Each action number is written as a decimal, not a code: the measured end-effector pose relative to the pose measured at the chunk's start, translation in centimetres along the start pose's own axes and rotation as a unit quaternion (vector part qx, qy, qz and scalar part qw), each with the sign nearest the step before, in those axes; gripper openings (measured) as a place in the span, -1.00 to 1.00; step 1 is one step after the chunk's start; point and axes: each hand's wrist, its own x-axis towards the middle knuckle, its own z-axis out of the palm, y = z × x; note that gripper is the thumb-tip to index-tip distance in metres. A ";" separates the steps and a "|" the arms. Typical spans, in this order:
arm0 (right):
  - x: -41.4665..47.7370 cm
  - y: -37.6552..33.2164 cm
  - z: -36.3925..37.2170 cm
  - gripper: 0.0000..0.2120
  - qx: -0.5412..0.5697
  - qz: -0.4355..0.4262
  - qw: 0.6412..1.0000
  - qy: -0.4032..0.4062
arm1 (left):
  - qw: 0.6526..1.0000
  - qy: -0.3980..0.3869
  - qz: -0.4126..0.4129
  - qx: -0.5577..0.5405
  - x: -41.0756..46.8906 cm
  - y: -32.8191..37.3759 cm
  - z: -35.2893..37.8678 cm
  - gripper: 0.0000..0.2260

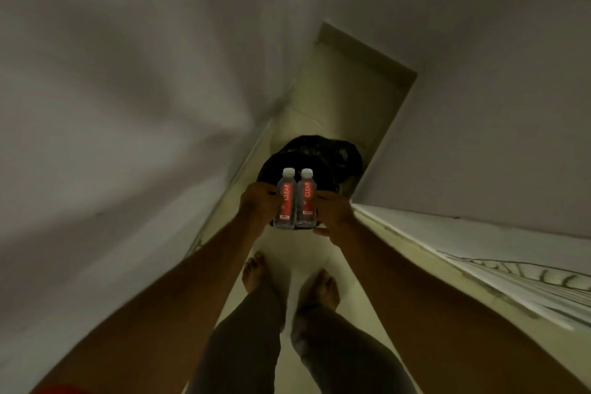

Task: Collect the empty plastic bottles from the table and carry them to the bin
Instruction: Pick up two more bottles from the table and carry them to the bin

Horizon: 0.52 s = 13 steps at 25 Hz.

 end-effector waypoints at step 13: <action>-12.1 2.0 -2.2 -0.67 0.113 -0.013 0.993 0.042 | 0.993 -0.032 0.083 0.080 -13.3 2.2 -0.7 -0.73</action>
